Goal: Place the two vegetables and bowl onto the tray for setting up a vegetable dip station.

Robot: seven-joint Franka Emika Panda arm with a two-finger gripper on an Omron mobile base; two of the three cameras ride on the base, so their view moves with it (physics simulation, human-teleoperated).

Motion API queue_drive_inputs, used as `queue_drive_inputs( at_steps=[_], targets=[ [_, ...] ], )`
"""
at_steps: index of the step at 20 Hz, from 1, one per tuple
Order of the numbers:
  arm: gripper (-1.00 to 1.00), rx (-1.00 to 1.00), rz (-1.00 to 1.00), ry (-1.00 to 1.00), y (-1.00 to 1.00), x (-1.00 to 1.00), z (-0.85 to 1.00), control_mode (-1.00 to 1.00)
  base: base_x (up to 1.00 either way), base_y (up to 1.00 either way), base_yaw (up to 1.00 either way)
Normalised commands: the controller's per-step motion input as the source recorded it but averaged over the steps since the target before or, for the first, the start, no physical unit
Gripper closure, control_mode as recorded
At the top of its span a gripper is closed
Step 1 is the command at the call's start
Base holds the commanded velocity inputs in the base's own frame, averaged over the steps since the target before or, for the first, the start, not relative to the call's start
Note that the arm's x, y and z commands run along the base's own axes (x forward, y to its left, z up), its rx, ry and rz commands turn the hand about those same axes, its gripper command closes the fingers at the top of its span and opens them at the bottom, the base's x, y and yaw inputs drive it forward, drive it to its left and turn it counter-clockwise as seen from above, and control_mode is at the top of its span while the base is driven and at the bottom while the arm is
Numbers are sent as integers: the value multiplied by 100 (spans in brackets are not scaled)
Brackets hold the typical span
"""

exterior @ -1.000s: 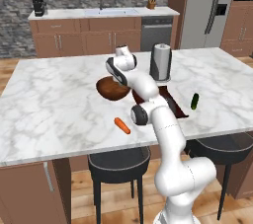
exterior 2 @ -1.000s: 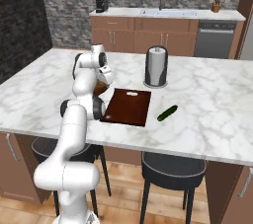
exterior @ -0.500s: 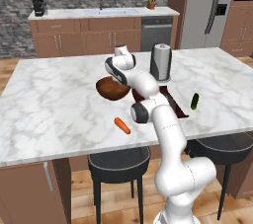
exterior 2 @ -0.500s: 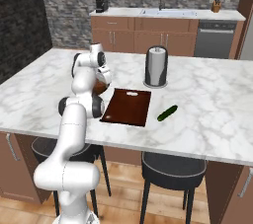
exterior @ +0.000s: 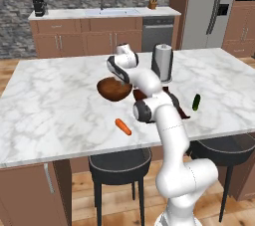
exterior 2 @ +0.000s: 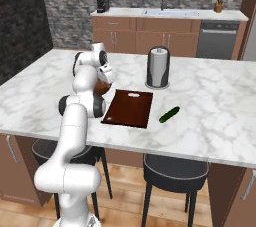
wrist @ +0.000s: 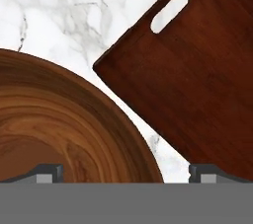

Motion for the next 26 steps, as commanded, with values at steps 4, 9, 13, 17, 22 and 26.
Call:
queue_drive_inputs(
  at_steps=[4,9,13,17,22,26],
  targets=[
    [-100,0,-2,-1,-13,-22,-1,-100,0,0,0],
    [-100,2,-1,-8,0,-14,-17,-100,0,0,0],
    [-100,2,-1,-13,5,-6,-25,-100,0,0,0],
    [-100,2,-2,-14,5,-3,-31,-100,0,0,0],
    [-100,2,-3,-11,-1,-16,-28,-100,0,0,0],
    [-100,6,0,-10,0,-13,-9,-100,0,0,0]
  ],
)
